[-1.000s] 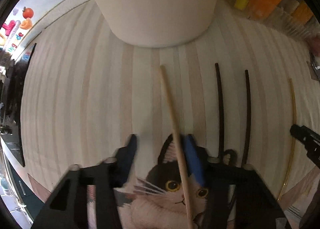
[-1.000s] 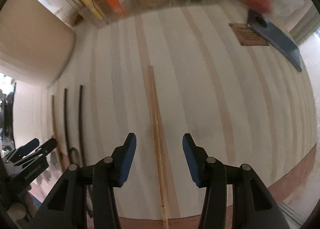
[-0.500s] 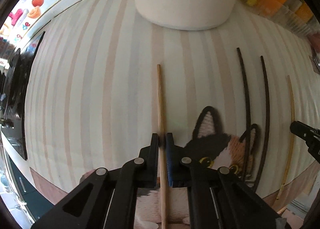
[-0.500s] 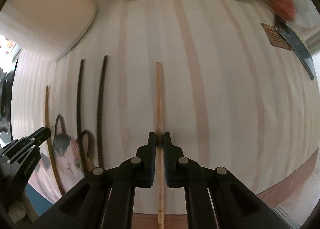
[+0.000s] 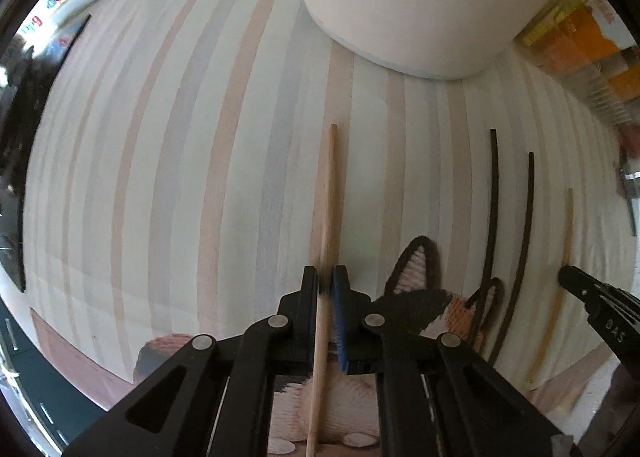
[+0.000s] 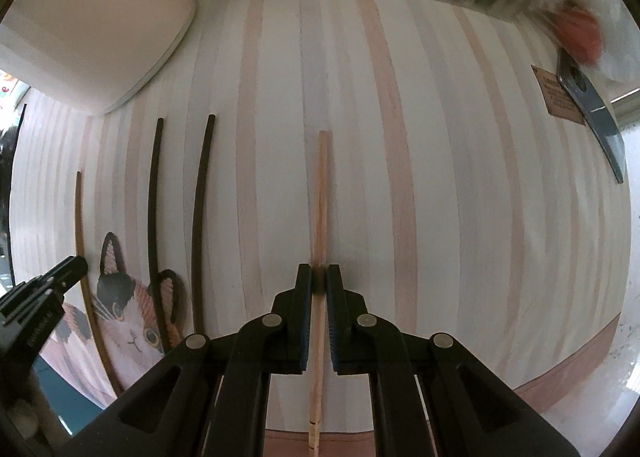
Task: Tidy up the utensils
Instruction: 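Lift both light chopsticks and carry them over the cream holder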
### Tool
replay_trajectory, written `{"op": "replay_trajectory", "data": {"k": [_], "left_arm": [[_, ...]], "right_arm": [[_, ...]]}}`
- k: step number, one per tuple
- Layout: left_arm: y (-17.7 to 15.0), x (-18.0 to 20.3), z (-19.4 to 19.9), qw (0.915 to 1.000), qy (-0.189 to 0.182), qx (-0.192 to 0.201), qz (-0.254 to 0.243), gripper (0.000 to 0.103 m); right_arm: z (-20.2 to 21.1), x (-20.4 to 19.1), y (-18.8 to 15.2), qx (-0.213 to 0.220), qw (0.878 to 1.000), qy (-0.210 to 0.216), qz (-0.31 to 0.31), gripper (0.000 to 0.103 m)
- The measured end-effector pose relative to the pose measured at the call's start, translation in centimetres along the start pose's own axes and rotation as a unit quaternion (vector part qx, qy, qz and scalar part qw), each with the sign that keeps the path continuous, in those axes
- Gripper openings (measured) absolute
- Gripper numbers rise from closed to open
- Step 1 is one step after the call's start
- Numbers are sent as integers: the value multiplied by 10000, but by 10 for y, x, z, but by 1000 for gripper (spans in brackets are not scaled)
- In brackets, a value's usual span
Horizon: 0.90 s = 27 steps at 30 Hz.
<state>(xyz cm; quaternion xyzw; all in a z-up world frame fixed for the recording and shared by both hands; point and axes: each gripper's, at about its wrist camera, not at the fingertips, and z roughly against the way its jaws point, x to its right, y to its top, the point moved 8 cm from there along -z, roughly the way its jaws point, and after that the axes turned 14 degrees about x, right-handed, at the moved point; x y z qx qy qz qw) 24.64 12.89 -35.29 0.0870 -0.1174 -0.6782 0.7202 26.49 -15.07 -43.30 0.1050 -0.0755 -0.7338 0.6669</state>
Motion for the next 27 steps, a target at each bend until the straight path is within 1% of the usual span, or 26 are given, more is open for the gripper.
{"op": "replay_trajectory", "data": {"k": [2, 6, 11, 13, 14, 15, 17, 22, 27], "left_arm": [[2, -3, -2, 9998, -22, -60, -197, 7], [6, -5, -4, 9993, 51, -102, -345, 7], [10, -10, -7, 9993, 105, -154, -313, 7], [13, -9, -7, 9993, 143, -123, -327, 5], [16, 3, -11, 9992, 169, -106, -341, 5], [17, 2, -11, 9992, 198, -76, -350, 5], [20, 4, -11, 9990, 246, -28, -372, 5], [12, 12, -8, 9987, 312, 46, -398, 4], [12, 17, -7, 9986, 320, 72, -412, 4]], "right_arm": [[-1, -3, 3, -53, 10000, 25, 24, 8], [-1, -3, 13, -84, 9999, 28, 71, 8], [-8, -14, 26, -75, 9996, -67, 268, 8], [-9, -17, 30, -58, 9995, -77, 291, 8], [-10, -19, 31, -44, 9995, -80, 306, 8], [-10, -20, 33, -33, 9995, -83, 315, 8], [-12, -25, 34, -1, 9994, -94, 328, 8], [-12, -30, 35, 33, 9991, -135, 396, 8], [-12, -34, 29, 35, 9990, -148, 423, 8]]}}
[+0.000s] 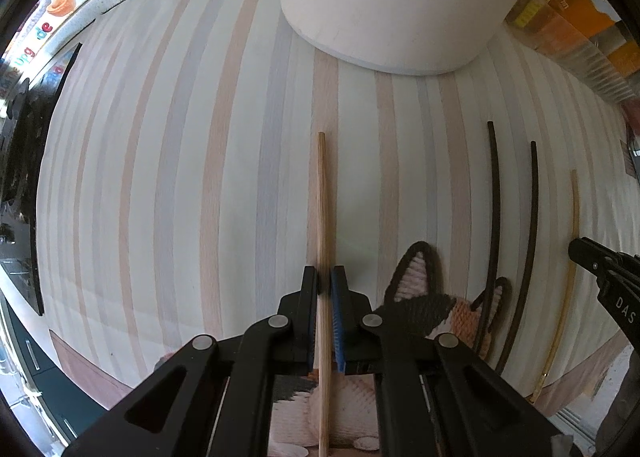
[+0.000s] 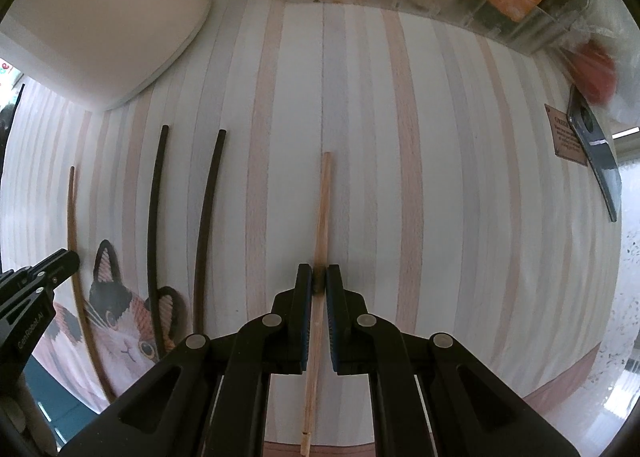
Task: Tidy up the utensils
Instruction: 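Lift both light chopsticks and carry them over the cream holder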
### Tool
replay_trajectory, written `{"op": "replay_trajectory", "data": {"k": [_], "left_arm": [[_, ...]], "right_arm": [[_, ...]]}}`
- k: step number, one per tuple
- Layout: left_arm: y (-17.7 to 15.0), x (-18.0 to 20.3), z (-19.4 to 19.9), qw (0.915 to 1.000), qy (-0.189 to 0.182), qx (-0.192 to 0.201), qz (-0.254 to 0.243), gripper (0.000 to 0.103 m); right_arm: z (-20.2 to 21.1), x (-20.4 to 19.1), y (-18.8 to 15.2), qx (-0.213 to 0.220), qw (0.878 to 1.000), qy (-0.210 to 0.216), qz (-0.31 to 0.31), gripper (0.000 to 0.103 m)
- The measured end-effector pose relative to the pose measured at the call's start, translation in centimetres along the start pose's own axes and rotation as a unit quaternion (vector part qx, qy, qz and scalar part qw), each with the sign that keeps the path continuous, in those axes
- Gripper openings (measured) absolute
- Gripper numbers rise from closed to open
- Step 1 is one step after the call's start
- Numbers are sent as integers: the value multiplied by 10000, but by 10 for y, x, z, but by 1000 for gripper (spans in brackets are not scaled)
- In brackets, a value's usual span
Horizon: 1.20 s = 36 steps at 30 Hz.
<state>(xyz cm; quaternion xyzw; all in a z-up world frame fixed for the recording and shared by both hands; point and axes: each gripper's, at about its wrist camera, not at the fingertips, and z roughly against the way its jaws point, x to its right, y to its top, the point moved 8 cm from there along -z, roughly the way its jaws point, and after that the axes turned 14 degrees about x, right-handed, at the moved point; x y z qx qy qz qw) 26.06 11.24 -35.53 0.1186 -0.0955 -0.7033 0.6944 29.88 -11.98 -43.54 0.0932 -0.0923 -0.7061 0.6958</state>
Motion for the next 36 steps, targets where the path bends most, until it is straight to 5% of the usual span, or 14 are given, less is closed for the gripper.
{"op": "replay_trajectory", "data": {"k": [12, 26, 31, 36], "left_arm": [[-1, 0, 7, 9994, 127, 197, -257, 4], [12, 15, 103, 9917, -397, 1141, -433, 4], [34, 18, 159, 9824, -641, 1729, -304, 4], [70, 17, 228, 9638, -1022, 2453, -236, 4]], "right_arm": [[1, 6, -4, 102, 9997, 114, -171, 7], [68, 3, 0, 743, 9936, 767, -372, 7], [109, 1, 15, 1154, 9879, 954, -407, 7], [169, -3, 55, 1721, 9767, 1214, -405, 6]]}}
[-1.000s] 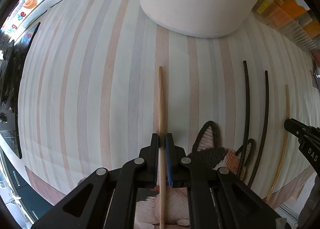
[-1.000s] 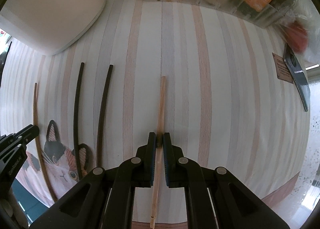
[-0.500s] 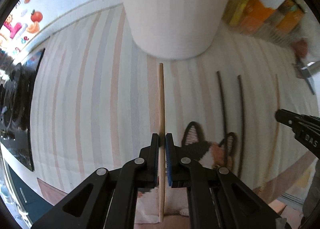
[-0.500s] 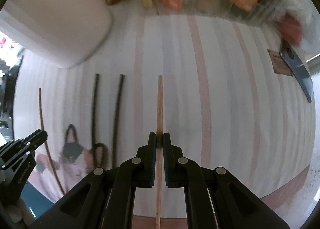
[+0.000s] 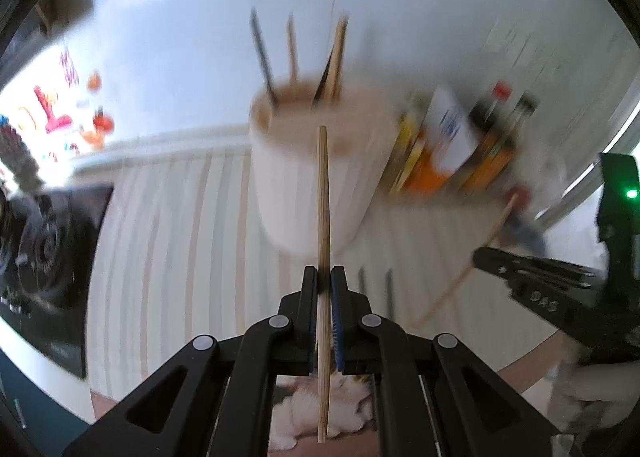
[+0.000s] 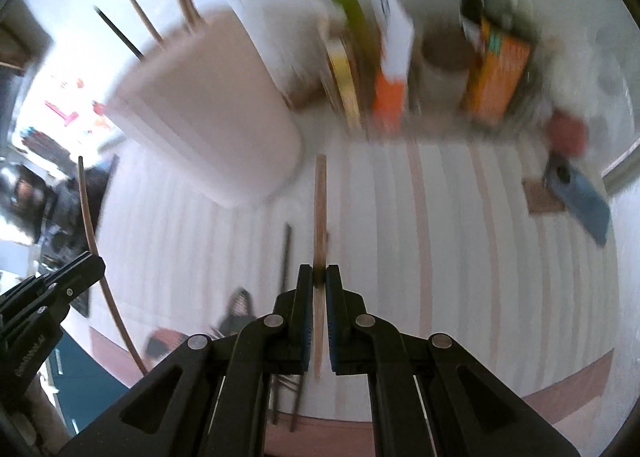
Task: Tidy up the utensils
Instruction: 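Lift both light chopsticks and carry them over the cream holder, then lower the chopsticks into the holder and open both tools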
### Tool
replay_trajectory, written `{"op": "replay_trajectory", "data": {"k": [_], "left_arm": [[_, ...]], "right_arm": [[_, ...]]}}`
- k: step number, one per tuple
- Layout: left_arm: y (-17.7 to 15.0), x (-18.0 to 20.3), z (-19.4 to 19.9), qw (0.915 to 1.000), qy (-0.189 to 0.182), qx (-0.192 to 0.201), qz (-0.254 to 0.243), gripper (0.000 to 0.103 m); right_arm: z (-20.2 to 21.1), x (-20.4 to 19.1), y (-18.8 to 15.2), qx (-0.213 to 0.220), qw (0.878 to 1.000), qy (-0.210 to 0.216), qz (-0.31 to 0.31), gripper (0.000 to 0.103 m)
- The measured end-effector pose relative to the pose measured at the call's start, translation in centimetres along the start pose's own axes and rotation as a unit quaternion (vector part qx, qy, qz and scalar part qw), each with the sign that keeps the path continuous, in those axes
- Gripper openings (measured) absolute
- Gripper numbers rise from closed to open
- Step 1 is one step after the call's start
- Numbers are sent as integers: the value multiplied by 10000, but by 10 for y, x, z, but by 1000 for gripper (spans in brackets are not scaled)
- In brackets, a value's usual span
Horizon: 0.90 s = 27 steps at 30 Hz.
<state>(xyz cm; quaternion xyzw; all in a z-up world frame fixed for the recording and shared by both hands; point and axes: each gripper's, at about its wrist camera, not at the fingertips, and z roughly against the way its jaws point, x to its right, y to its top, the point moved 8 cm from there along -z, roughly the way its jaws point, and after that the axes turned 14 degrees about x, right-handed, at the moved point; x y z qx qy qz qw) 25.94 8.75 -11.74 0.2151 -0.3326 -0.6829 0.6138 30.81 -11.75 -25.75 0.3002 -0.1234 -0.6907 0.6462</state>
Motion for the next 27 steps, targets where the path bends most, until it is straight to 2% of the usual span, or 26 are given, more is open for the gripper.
{"op": "replay_trajectory", "data": {"k": [6, 11, 14, 19, 27], "left_arm": [[92, 19, 43, 9951, -448, 868, 131, 4], [163, 13, 55, 9870, -209, 1585, 191, 4], [198, 2, 50, 9817, 28, 1882, 296, 4], [228, -17, 27, 9779, 346, 2024, 405, 4], [231, -38, -23, 9769, 456, 1951, 746, 4]], "right_arm": [[56, -32, 91, 915, 9950, 394, 84, 6], [98, -56, 175, 1645, 9843, 534, 353, 6], [109, -70, 209, 1895, 9795, 471, 494, 6], [103, -94, 254, 2074, 9747, 445, 708, 6], [54, -118, 273, 1742, 9806, 444, 781, 6]]}}
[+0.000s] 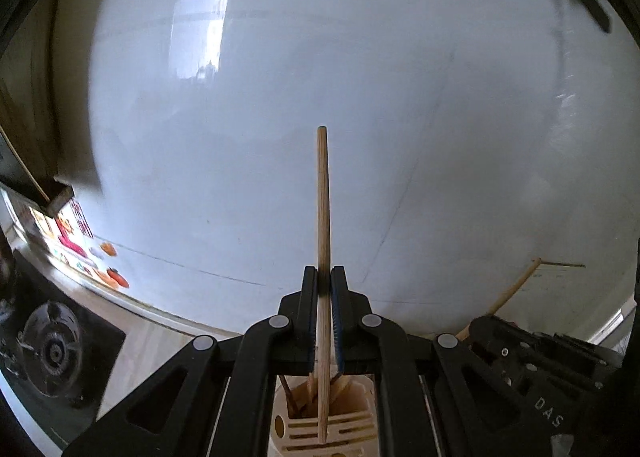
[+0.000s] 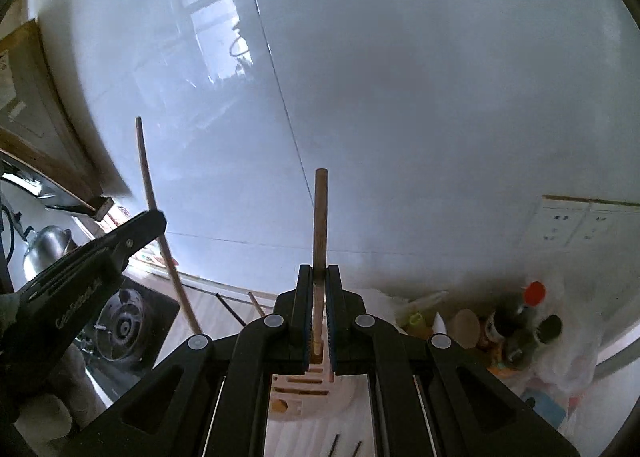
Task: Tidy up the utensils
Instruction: 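Lower the chopsticks into the holder and open both tools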
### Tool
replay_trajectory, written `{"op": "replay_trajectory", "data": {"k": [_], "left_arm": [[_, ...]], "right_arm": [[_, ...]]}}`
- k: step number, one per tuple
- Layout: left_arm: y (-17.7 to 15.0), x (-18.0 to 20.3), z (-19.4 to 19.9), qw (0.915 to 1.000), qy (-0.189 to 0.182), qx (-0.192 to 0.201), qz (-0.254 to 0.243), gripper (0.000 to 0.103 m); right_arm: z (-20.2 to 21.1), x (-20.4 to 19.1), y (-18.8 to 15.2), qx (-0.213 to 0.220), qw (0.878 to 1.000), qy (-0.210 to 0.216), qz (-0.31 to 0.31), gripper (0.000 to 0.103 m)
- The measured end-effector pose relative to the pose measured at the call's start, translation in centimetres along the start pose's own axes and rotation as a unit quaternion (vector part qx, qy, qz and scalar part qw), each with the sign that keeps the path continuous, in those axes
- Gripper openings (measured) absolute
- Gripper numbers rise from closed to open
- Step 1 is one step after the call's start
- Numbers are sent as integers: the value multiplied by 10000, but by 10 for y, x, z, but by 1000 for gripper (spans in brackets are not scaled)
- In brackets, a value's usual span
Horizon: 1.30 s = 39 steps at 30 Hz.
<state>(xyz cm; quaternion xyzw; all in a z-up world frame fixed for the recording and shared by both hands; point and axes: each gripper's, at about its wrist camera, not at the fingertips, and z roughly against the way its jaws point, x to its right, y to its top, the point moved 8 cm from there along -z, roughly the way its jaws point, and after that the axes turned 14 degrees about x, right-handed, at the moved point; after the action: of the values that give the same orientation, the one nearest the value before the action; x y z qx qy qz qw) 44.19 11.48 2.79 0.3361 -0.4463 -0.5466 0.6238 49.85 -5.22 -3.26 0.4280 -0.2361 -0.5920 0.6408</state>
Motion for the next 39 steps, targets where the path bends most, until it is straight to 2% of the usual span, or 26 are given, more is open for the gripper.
{"op": "replay_trajectory", "data": {"k": [6, 11, 16, 26, 36, 39], "left_arm": [[-22, -9, -22, 9997, 206, -125, 4, 4], [-27, -13, -31, 9995, 295, -128, -7, 4], [-27, -14, -36, 9993, 369, -70, -93, 4], [-38, -19, -49, 9988, 440, -192, -110, 4], [-51, -28, -54, 9981, 433, -430, -11, 4], [-54, -26, -50, 9969, 316, -722, 55, 8]], "right_arm": [[-27, 3, -19, -261, 9996, -7, -100, 6], [-40, 11, -35, -420, 9989, -20, -193, 6], [-44, 15, -40, -495, 9984, -71, -280, 6], [-49, 21, -49, -635, 9974, -158, -306, 6], [-55, 19, -59, -773, 9964, -136, -313, 6], [-57, 16, -62, -883, 9957, -89, -283, 7]]}}
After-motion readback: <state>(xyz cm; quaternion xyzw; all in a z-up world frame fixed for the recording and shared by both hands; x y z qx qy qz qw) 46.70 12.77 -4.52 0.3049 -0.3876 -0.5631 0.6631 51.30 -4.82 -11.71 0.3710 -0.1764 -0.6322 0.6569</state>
